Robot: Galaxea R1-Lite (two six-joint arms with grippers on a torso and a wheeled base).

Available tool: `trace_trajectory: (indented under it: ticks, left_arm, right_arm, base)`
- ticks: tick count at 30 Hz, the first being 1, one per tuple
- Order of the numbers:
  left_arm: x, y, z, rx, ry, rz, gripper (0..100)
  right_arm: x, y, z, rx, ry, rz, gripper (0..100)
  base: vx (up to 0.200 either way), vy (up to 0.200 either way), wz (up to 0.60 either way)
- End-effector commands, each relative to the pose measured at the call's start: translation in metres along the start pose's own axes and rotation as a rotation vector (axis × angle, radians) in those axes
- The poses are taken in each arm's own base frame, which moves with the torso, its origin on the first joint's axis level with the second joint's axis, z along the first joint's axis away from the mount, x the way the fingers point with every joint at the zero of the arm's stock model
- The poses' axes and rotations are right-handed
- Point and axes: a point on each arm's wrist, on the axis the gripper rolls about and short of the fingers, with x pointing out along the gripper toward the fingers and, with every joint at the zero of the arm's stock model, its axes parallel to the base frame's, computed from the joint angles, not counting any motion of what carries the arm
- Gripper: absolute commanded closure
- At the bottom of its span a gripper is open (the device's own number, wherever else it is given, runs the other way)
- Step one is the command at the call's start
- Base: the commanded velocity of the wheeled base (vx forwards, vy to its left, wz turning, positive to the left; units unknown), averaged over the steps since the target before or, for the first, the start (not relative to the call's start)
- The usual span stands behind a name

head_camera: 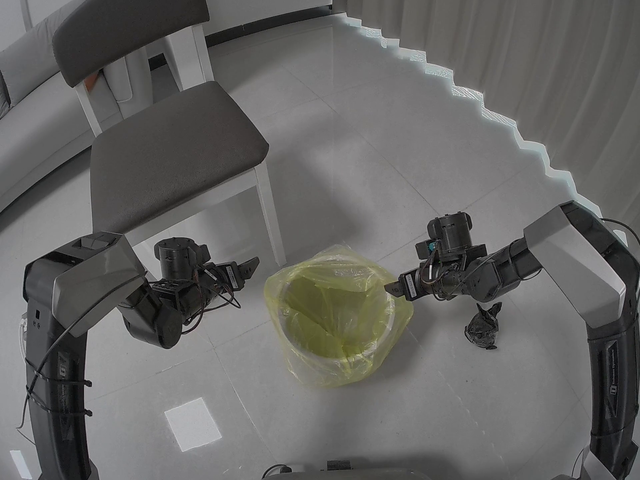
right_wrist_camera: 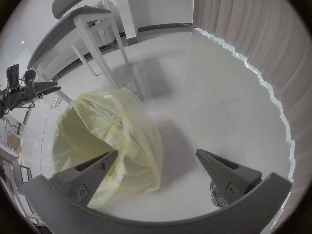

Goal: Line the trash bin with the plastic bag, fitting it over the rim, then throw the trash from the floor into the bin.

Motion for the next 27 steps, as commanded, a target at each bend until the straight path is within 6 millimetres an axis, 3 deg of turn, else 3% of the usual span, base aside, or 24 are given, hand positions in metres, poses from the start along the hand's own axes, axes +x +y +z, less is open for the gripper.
trace_trajectory:
  ticks: [1,11,27]
  left_arm:
    - [-0.001,-0.002,0.0,0.001,-0.001,-0.004,0]
    - [-0.001,-0.001,-0.002,0.0,0.004,-0.003,0]
    - [0.001,-0.005,-0.005,0.003,0.009,-0.013,0]
  right_arm:
    - [0.002,-0.012,-0.01,0.012,0.031,-0.02,0]
    - [0.004,-0.026,-0.016,0.03,0.044,-0.043,0]
    - [0.012,-0.012,-0.032,0.013,0.09,-0.017,0]
  base:
    - [0.0,0.0,0.0]
    - [0.0,0.0,0.0]
    - [0.0,0.0,0.0]
